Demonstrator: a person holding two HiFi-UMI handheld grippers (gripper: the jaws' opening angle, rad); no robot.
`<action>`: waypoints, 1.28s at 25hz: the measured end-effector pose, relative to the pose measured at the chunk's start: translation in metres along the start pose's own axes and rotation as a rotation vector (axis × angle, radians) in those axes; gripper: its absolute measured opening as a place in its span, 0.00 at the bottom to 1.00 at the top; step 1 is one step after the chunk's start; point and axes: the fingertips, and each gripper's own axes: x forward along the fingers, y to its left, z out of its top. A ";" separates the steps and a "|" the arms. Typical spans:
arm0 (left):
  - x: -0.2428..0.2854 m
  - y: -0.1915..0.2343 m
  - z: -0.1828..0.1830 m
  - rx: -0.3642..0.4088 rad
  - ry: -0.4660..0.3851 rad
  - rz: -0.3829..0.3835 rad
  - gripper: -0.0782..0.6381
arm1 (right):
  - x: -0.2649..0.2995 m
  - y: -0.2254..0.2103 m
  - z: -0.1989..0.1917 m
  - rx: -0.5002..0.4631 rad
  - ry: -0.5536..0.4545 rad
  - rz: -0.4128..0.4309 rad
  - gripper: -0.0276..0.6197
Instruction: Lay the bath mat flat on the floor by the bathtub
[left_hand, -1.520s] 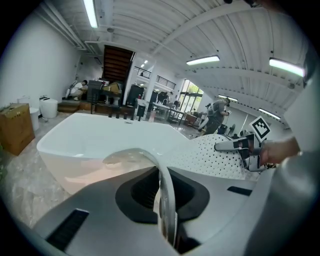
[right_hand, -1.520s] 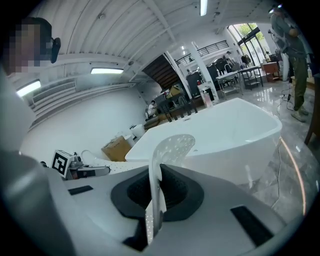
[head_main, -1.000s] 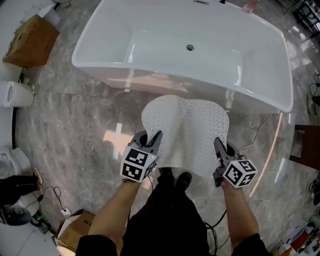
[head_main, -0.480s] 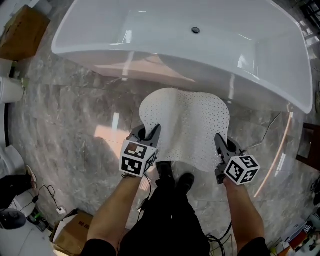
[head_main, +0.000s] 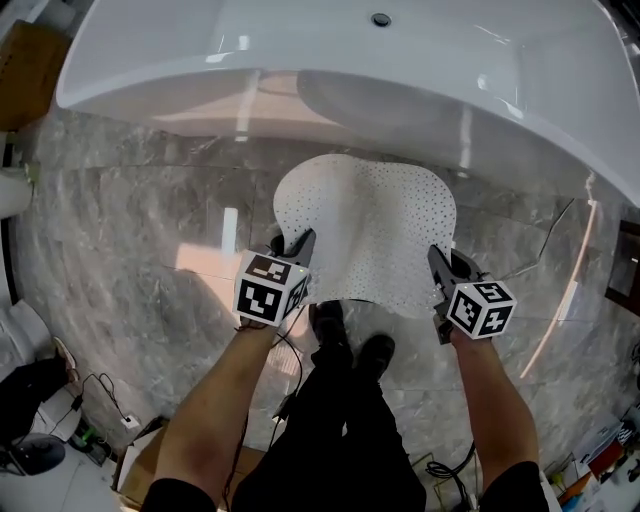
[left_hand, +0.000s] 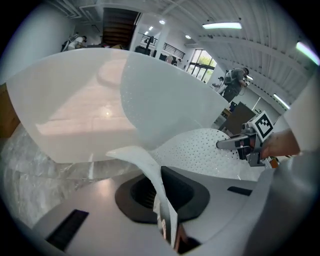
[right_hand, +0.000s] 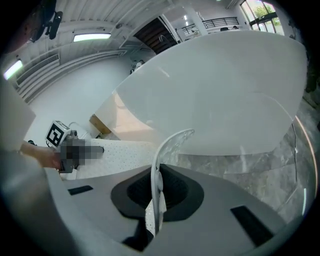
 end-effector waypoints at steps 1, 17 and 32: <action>0.008 0.004 -0.002 0.003 0.016 0.000 0.14 | 0.007 -0.007 -0.004 0.004 0.011 -0.009 0.08; 0.111 0.047 -0.055 0.123 0.132 0.042 0.14 | 0.092 -0.080 -0.050 -0.089 0.069 -0.063 0.08; 0.170 0.078 -0.072 0.109 0.095 0.093 0.14 | 0.118 -0.151 -0.070 -0.135 0.005 -0.134 0.08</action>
